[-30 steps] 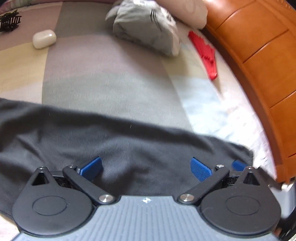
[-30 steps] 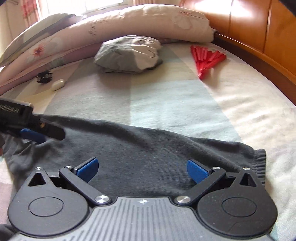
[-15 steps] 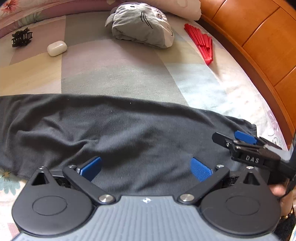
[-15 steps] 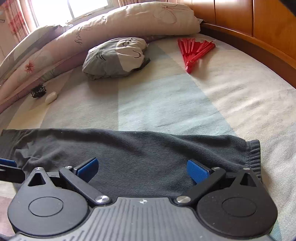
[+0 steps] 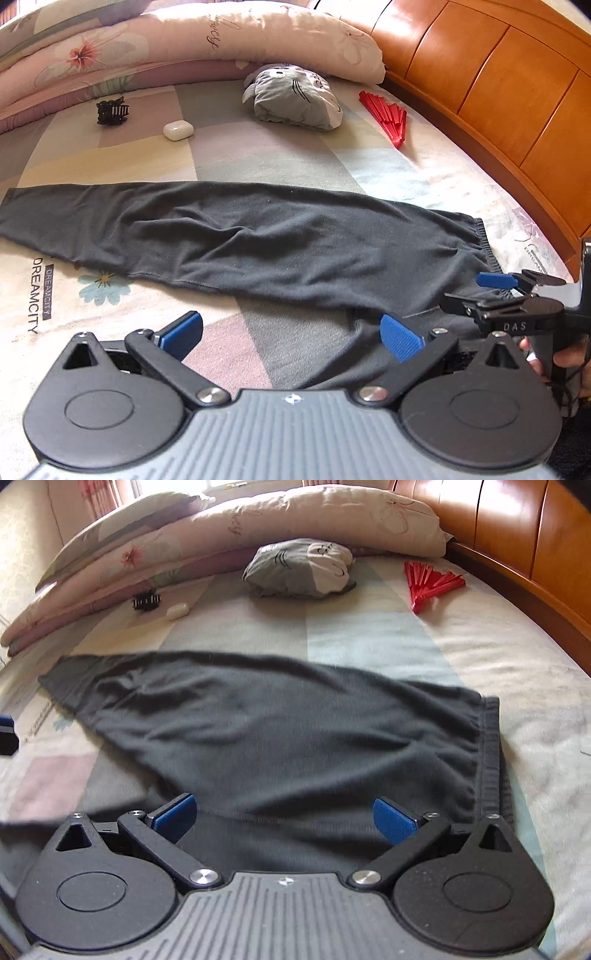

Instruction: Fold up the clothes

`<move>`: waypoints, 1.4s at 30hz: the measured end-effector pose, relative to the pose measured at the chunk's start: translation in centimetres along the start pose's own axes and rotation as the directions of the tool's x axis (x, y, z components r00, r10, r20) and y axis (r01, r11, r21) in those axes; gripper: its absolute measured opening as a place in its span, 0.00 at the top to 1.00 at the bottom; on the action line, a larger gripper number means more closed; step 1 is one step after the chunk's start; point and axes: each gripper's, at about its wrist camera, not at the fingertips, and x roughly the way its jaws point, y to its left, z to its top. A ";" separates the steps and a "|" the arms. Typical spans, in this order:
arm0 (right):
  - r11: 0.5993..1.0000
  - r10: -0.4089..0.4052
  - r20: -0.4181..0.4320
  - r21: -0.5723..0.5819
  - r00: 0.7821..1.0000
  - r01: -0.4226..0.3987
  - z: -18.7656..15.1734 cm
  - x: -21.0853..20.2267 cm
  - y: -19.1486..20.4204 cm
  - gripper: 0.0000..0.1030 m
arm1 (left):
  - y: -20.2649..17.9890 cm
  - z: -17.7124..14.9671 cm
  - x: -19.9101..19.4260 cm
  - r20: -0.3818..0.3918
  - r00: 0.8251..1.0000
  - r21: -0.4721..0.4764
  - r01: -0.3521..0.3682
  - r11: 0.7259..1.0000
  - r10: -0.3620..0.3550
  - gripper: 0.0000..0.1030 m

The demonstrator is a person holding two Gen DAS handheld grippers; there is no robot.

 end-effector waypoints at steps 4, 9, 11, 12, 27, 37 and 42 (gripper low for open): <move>0.997 -0.045 -0.055 -0.067 0.997 0.041 -4.2 -0.1 0.8 0.00 | -1.4 -2.3 -2.2 0.064 0.998 0.072 -0.010 0.997 0.005 0.01; 0.991 -0.082 0.012 -0.103 0.997 0.083 -6.3 -0.4 1.3 0.00 | -2.6 -5.3 -3.6 0.084 0.996 0.135 0.003 0.991 -0.015 0.01; 0.992 -0.081 0.019 -0.100 0.997 0.082 -6.2 -0.3 1.1 0.00 | -2.9 -6.9 -3.2 0.069 0.998 0.141 0.003 0.990 -0.013 0.01; 0.991 -0.081 0.018 -0.104 0.997 0.083 -6.2 -0.3 1.1 0.00 | -2.9 -7.8 -2.8 0.059 0.998 0.139 -0.007 0.990 -0.001 0.01; 0.983 -0.148 -0.059 -0.121 0.987 0.140 -7.6 -2.9 1.0 0.00 | -2.6 -14.8 0.1 -0.035 0.996 0.094 -0.080 0.992 0.083 0.01; 0.983 -0.176 -0.089 -0.071 0.980 0.170 -9.9 -5.4 -0.8 0.00 | -1.5 -15.4 -0.1 -0.044 0.997 0.056 -0.064 0.996 0.066 0.01; 0.989 -0.133 -0.003 -0.060 0.991 0.133 -7.4 -6.6 -1.3 0.00 | -1.3 -14.9 -0.8 -0.037 0.995 0.024 -0.091 0.996 0.092 0.01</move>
